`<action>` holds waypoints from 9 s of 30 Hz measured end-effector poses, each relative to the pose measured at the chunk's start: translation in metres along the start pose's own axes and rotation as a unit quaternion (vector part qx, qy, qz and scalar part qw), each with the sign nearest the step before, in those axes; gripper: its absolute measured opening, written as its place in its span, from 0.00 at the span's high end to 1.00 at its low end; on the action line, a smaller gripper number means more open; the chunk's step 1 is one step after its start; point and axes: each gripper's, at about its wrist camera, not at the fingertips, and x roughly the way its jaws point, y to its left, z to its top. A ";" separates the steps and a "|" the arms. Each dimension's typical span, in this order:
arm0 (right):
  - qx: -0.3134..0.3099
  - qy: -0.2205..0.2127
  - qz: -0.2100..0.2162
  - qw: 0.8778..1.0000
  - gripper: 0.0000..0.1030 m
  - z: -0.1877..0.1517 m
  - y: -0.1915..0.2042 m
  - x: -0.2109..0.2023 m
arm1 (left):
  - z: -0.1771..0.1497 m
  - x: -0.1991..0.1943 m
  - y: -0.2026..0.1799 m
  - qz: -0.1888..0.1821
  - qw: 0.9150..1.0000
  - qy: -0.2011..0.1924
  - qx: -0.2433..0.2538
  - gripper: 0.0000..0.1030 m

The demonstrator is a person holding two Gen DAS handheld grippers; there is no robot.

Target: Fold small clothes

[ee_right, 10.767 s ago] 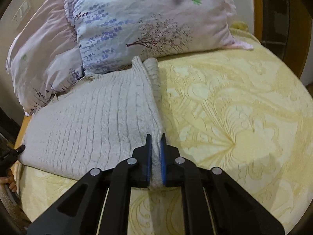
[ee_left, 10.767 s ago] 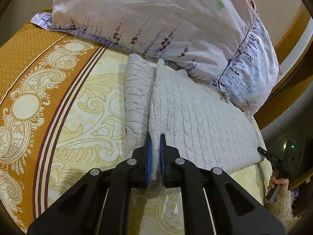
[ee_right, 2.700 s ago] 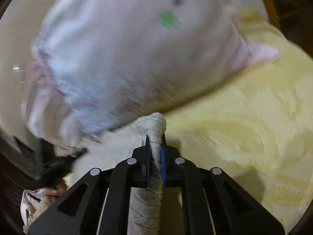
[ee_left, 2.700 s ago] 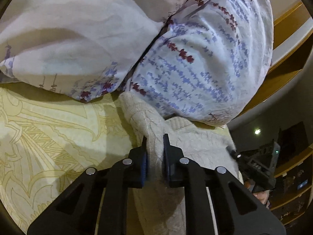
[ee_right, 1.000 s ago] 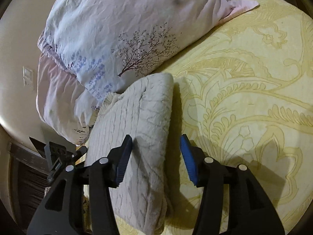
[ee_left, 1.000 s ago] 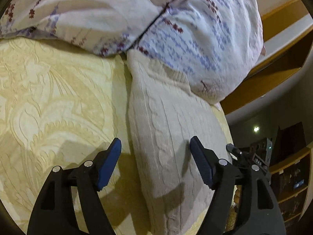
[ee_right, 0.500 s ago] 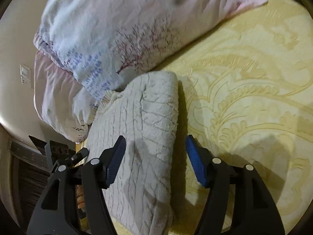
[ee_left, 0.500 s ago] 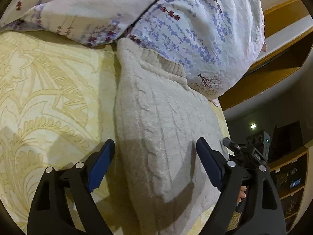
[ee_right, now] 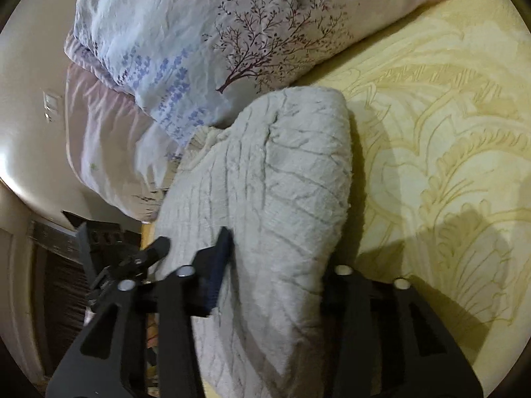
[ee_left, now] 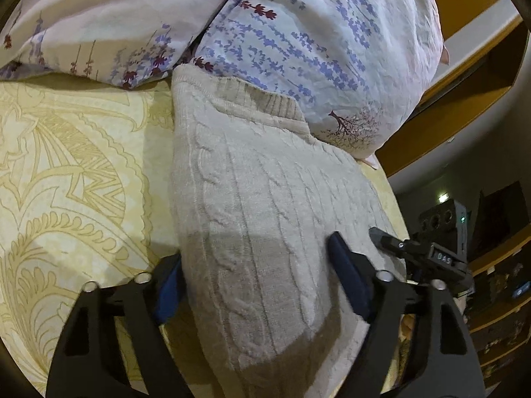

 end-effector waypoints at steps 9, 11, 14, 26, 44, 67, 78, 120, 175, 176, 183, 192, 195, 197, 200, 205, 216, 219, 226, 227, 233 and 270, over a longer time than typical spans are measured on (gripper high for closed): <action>-0.049 -0.033 0.005 0.998 0.74 -0.011 0.044 -0.007 | -0.003 -0.037 0.009 -0.040 0.999 -0.012 0.005 0.60; -0.069 -0.031 0.001 0.997 0.75 -0.016 0.060 -0.002 | -0.006 -0.055 0.013 -0.036 0.999 -0.020 0.013 0.60; -0.107 -0.024 -0.008 0.994 0.75 -0.028 0.087 0.014 | -0.011 -0.082 0.027 -0.026 0.999 -0.028 0.013 0.60; -0.123 -0.020 -0.081 0.989 0.66 -0.067 0.113 0.082 | -0.022 -0.112 0.109 0.013 0.998 -0.031 -0.052 0.40; -0.244 -0.028 -0.155 0.957 0.81 -0.097 0.138 0.065 | -0.066 -0.129 0.016 0.077 0.983 -0.074 0.148 0.30; -0.307 -0.238 -0.324 0.863 0.02 -0.181 0.170 0.006 | -0.143 -0.188 0.030 0.253 0.950 -0.145 0.110 0.01; -0.271 -0.128 -0.336 0.893 0.02 -0.201 0.158 0.047 | -0.167 -0.155 0.027 0.284 0.952 -0.062 0.095 0.01; -0.247 -0.079 -0.355 0.898 0.02 -0.211 0.137 0.074 | -0.172 -0.130 0.029 0.329 0.938 -0.044 0.099 0.01; -0.247 -0.079 -0.355 0.898 0.02 -0.211 0.137 0.074 | -0.173 -0.130 0.029 0.330 0.938 -0.045 0.098 0.01; -0.247 -0.079 -0.355 0.898 0.02 -0.211 0.137 0.074 | -0.173 -0.130 0.029 0.330 0.938 -0.045 0.098 0.01; -0.247 -0.079 -0.355 0.898 0.02 -0.211 0.137 0.074 | -0.173 -0.130 0.029 0.330 0.938 -0.045 0.098 0.01; -0.247 -0.080 -0.355 0.898 0.02 -0.211 0.137 0.074 | -0.173 -0.130 0.029 0.330 0.938 -0.045 0.098 0.01; -0.247 -0.080 -0.355 0.898 0.02 -0.211 0.137 0.074 | -0.173 -0.131 0.029 0.330 0.938 -0.045 0.098 0.01; -0.247 -0.080 -0.355 0.898 0.02 -0.211 0.137 0.074 | -0.173 -0.131 0.029 0.330 0.938 -0.045 0.098 0.01; -0.247 -0.080 -0.355 0.898 0.02 -0.211 0.137 0.074 | -0.173 -0.131 0.029 0.330 0.938 -0.045 0.098 0.01; -0.247 -0.080 -0.355 0.898 0.02 -0.211 0.137 0.074 | -0.173 -0.130 0.029 0.330 0.938 -0.045 0.097 0.01; -0.248 -0.080 -0.355 0.898 0.02 -0.211 0.136 0.074 | -0.173 -0.131 0.029 0.330 0.938 -0.045 0.097 0.01; -0.248 -0.080 -0.354 0.898 0.02 -0.211 0.136 0.074 | -0.173 -0.131 0.029 0.330 0.938 -0.045 0.098 0.01; -0.248 -0.080 -0.354 0.898 0.02 -0.211 0.136 0.074 | -0.172 -0.131 0.029 0.330 0.938 -0.045 0.098 0.01; -0.248 -0.080 -0.354 0.898 0.02 -0.211 0.136 0.074 | -0.172 -0.131 0.028 0.330 0.938 -0.045 0.098 0.01; -0.248 -0.080 -0.354 0.898 0.02 -0.211 0.136 0.074 | -0.173 -0.131 0.028 0.330 0.938 -0.045 0.098 0.01; -0.248 -0.080 -0.354 0.898 0.02 -0.211 0.136 0.074 | -0.173 -0.131 0.029 0.330 0.938 -0.045 0.098 0.01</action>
